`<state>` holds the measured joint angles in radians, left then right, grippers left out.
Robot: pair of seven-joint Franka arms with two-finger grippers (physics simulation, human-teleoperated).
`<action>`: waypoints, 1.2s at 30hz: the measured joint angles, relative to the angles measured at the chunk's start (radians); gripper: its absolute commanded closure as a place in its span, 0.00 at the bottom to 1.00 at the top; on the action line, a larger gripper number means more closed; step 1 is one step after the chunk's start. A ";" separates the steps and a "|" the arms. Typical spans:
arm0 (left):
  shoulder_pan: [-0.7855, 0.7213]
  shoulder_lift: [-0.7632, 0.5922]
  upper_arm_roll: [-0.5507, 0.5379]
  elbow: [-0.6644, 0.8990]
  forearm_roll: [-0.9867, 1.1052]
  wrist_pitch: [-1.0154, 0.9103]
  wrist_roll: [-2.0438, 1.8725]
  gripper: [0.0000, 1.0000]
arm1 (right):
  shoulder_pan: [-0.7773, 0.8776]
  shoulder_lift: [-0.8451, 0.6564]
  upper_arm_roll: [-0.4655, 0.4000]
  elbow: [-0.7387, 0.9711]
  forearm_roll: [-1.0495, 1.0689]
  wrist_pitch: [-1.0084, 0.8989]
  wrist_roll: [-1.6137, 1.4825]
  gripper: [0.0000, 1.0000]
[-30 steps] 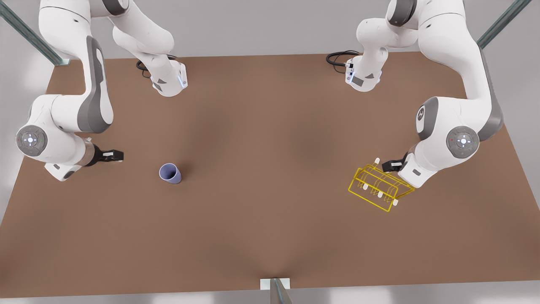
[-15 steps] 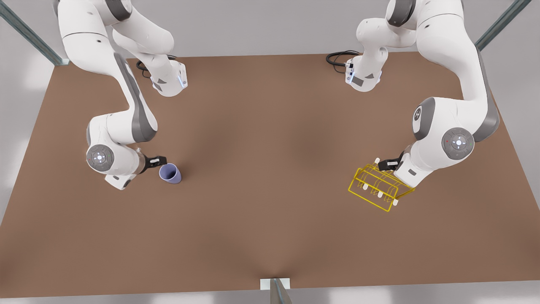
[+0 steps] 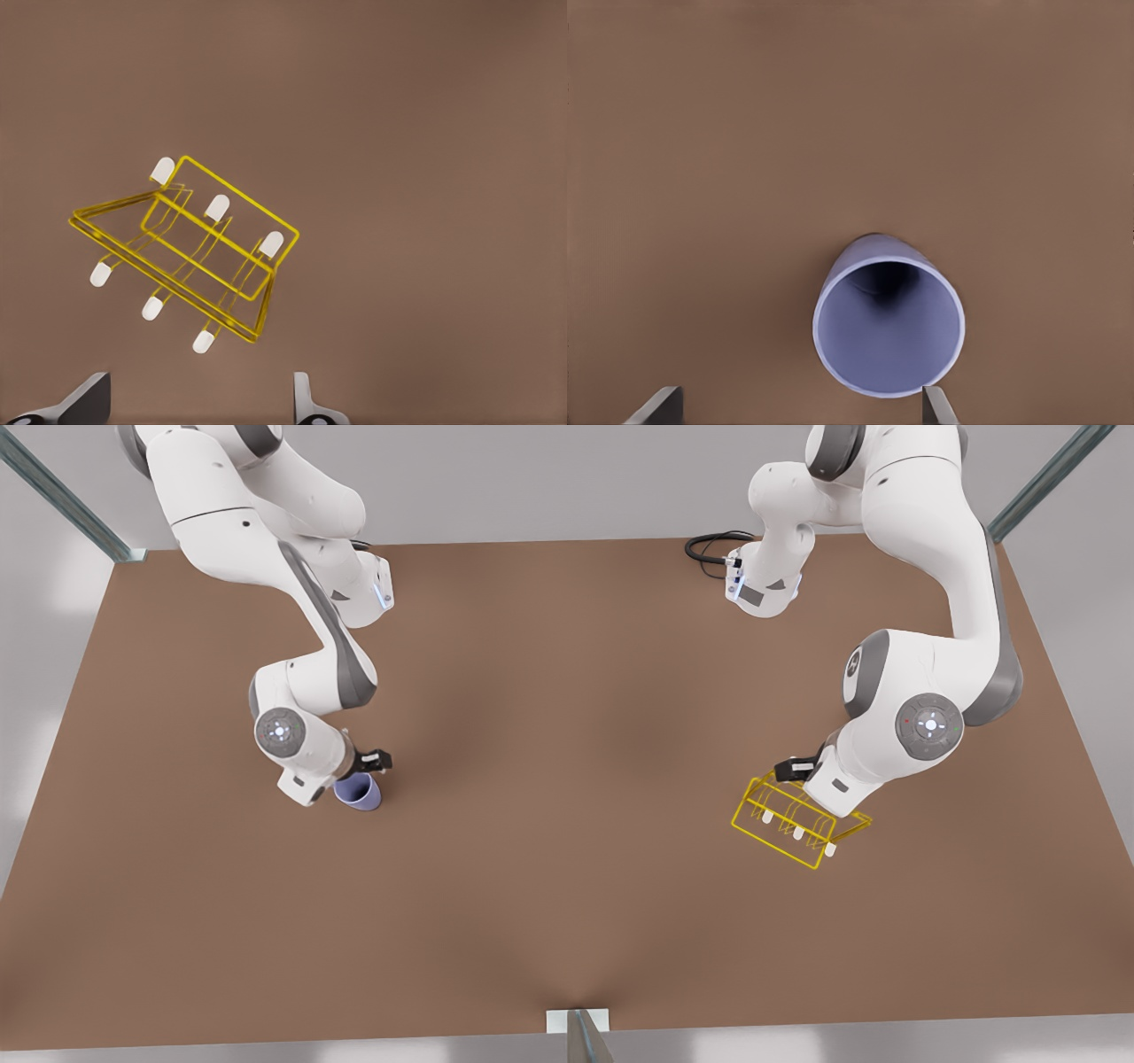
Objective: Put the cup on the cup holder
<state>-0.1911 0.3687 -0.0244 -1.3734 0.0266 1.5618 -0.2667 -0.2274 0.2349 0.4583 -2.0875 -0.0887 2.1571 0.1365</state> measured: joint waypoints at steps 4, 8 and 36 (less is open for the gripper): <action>-0.001 0.000 0.000 0.000 0.000 0.000 -0.009 0.00 | 0.004 0.019 0.000 0.000 0.000 0.077 0.026 0.00; -0.002 0.001 0.001 -0.001 0.001 0.000 -0.017 0.00 | 0.009 0.015 0.000 -0.020 -0.003 0.134 0.053 0.00; -0.004 0.001 0.001 -0.005 0.005 -0.003 -0.042 0.00 | 0.000 0.017 -0.001 -0.184 -0.024 0.298 0.142 0.00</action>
<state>-0.1949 0.3694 -0.0230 -1.3782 0.0315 1.5592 -0.3088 -0.2271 0.2516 0.4570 -2.2710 -0.1124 2.4550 0.2784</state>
